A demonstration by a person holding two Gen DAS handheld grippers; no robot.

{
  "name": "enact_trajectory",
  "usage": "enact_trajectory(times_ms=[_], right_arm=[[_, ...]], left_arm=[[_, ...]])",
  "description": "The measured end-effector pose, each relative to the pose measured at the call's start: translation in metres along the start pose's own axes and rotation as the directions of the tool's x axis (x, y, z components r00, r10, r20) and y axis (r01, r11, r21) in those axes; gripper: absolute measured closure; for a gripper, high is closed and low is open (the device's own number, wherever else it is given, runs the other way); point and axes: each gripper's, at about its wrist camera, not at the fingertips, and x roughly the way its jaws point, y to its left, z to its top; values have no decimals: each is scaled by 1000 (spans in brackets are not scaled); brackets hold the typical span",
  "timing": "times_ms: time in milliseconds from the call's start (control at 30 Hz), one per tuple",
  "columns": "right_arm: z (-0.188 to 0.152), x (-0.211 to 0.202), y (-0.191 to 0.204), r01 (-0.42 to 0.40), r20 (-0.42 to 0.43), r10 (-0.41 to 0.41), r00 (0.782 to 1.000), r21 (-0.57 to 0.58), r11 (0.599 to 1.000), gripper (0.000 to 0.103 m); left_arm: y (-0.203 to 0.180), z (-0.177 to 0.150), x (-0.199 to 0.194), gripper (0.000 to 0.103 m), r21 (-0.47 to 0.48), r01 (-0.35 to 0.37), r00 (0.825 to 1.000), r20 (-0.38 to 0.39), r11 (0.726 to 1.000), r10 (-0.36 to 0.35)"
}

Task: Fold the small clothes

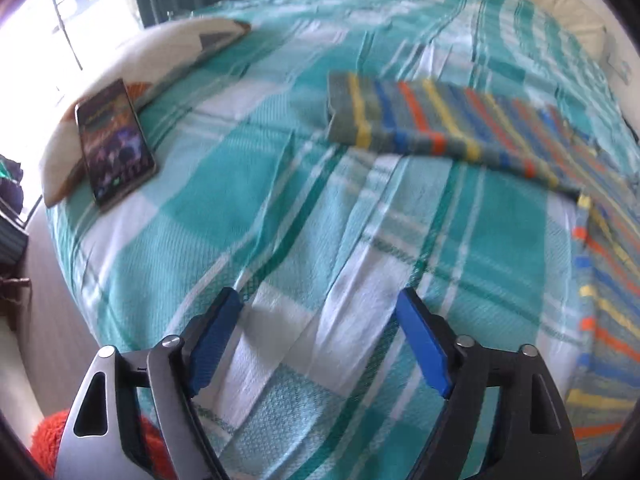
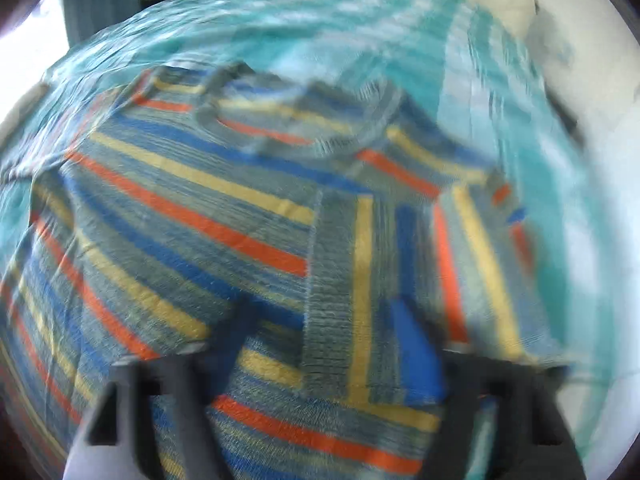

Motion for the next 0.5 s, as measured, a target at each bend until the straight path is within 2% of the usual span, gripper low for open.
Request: enact_trajectory(times_ms=[33, 67, 133, 233, 267, 300, 367, 433, 500], right_arm=[[-2, -5, -11, -21, 21, 20, 1000, 54, 998, 101], [-5, -23, -34, -39, 65, 30, 997, 137, 990, 100], [-16, -57, -74, -55, 132, 26, 991, 226, 973, 100], [-53, -121, -162, -6, 218, -89, 972, 404, 915, 100], [-72, -139, -194, 22, 225, -147, 963, 479, 878, 100], [-99, -154, -231, 58, 212, -215, 953, 571, 819, 100], [-135, -160, -274, 87, 156, -255, 954, 672, 736, 100], [-176, -147, -304, 29, 126, -189, 974, 755, 655, 100], [-199, -130, -308, -21, 117, -121, 986, 798, 602, 100]], left_arm=[[3, 1, -2, 23, -7, 13, 1000, 15, 1000, -13], [5, 4, -4, 23, -14, 19, 999, 32, 1000, -19], [7, 8, -5, 23, -27, 34, 999, 40, 999, -32], [7, 10, -1, 23, -49, 68, 997, 24, 996, -67], [5, 10, 0, 23, -48, 74, 997, 21, 996, -73], [2, 9, 1, 23, -44, 75, 997, 20, 996, -74], [-3, 8, 4, 23, -36, 74, 997, 15, 997, -73], [-10, 5, 6, 23, -22, 72, 997, 12, 997, -71], [-16, 2, 5, 23, 2, 61, 998, 22, 998, -61]])
